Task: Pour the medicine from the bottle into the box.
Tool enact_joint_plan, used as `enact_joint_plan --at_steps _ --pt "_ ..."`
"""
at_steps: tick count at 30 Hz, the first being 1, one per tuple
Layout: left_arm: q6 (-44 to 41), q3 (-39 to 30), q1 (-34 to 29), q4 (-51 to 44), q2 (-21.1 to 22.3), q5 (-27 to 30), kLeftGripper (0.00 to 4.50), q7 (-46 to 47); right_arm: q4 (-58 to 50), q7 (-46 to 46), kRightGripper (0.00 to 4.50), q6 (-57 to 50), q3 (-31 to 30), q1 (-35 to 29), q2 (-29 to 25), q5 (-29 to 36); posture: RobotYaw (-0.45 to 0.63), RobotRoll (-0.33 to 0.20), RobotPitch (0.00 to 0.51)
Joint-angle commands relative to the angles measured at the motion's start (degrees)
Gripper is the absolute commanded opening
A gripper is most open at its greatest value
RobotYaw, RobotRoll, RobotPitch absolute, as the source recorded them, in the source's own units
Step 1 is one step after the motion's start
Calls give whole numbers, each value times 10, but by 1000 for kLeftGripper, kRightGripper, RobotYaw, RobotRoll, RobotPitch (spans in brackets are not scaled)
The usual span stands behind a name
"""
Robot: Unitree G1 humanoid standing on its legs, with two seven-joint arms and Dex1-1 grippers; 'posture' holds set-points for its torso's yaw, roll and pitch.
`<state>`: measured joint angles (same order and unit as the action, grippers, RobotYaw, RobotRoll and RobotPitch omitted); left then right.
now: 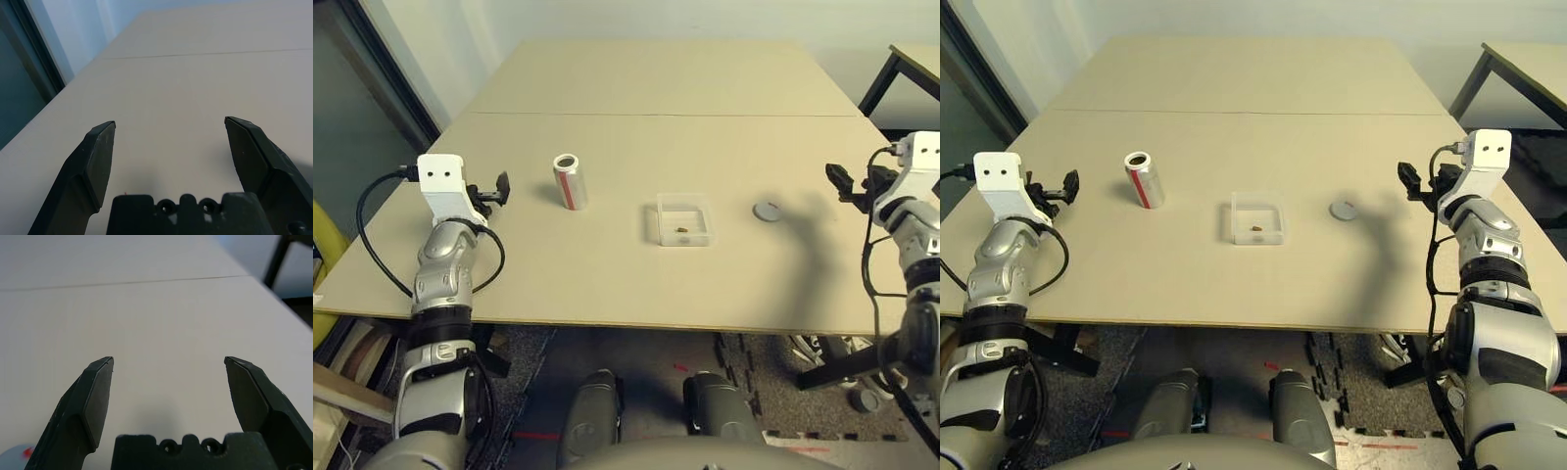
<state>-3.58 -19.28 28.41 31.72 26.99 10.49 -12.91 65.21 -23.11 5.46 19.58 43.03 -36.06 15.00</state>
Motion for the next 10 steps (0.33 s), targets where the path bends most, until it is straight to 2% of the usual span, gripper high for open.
enact_joint_plan --at_steps 1,10 --pt "22 -2 14 50 14 -2 4483 -11 9 44 4500 43 12 -10 17 -4 40 0 7" --pt "36 -6 22 94 20 7 4483 -17 14 153 4500 140 1 -24 48 -48 53 0 0"
